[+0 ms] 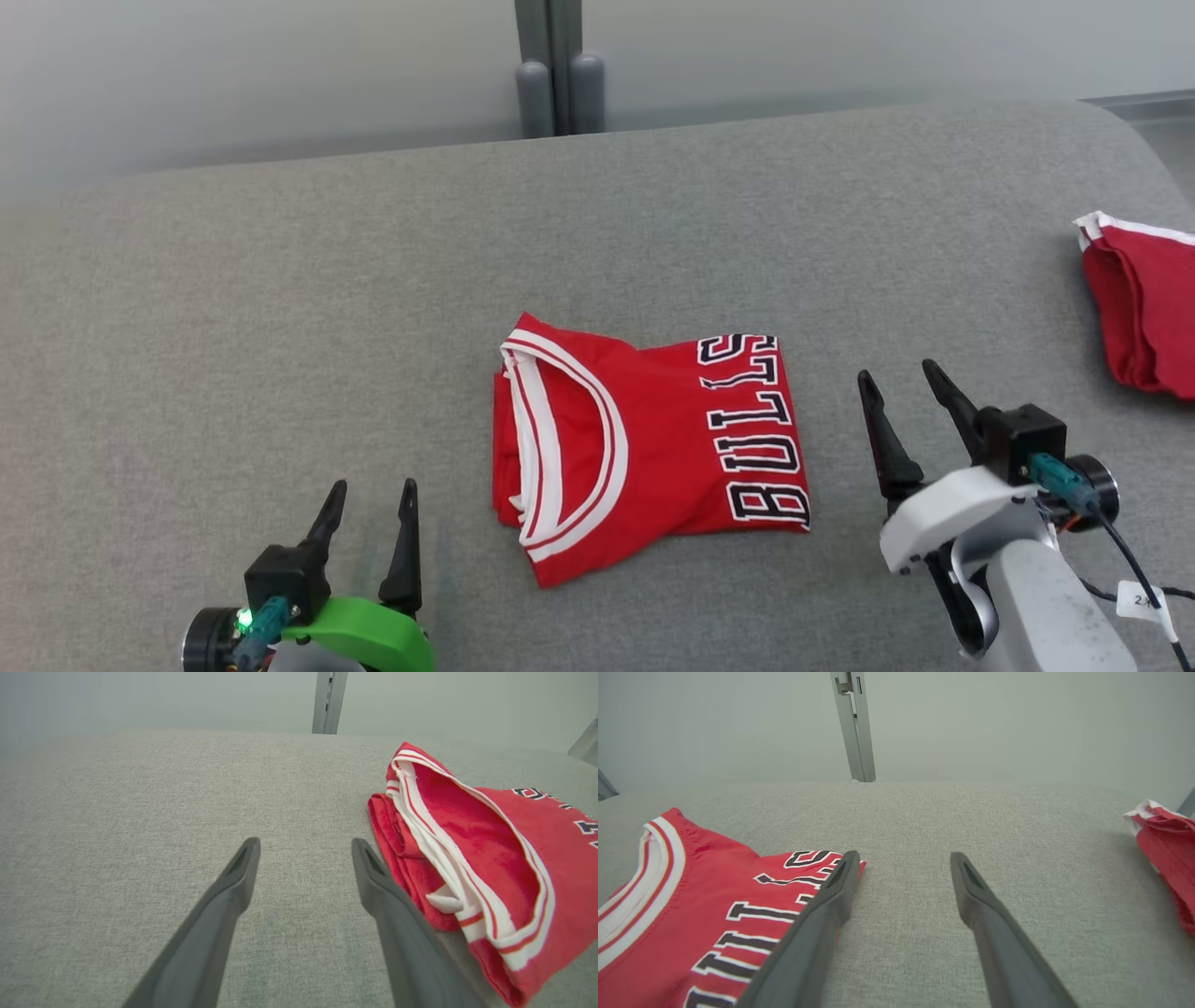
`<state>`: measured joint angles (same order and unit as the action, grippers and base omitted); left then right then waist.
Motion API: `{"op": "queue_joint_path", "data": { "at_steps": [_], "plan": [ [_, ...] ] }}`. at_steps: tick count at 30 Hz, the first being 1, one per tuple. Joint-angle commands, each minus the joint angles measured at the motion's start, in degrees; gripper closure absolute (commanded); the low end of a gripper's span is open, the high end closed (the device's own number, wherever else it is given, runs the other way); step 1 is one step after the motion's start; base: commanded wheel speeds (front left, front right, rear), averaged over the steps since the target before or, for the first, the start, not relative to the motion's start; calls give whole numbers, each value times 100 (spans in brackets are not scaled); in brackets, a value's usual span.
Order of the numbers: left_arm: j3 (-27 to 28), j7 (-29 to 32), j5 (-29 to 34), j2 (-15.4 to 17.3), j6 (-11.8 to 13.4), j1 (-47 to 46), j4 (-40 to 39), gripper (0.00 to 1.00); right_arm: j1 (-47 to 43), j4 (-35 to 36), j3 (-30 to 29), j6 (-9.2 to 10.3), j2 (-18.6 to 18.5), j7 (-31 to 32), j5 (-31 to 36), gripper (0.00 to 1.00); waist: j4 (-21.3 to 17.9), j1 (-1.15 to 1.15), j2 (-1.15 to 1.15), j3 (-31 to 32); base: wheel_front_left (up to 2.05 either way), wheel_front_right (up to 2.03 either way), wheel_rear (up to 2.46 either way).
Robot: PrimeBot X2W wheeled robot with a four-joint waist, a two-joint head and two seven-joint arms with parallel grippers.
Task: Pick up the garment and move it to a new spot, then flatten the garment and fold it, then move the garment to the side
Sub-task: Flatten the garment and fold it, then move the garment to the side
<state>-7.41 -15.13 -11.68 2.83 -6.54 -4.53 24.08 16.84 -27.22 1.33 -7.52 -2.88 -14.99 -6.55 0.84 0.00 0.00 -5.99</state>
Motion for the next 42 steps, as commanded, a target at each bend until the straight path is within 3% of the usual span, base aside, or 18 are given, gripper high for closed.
{"op": "queue_joint_path", "data": {
  "at_steps": [1,18,31,36,42],
  "plan": [
    [47,5,68,20,-16,102,-49,0,-188,69,-83,9,-12,-24,56,0,-170,0,0,115,0,0,0],
    [65,5,251,20,123,798,-415,0,-1175,5,-210,8,-13,-25,-135,0,-290,0,0,509,0,0,0],
    [41,5,207,19,64,331,-451,0,-192,-50,514,9,-14,-25,-174,0,78,0,0,-96,0,0,0],
    [-25,5,196,19,3,89,-400,0,451,-437,870,9,-18,-25,-227,0,350,0,0,-474,0,0,0],
    [-72,5,89,19,-45,-71,-335,0,764,-1719,956,8,-14,-22,-160,0,624,0,0,-672,0,0,0]
  ]
}}
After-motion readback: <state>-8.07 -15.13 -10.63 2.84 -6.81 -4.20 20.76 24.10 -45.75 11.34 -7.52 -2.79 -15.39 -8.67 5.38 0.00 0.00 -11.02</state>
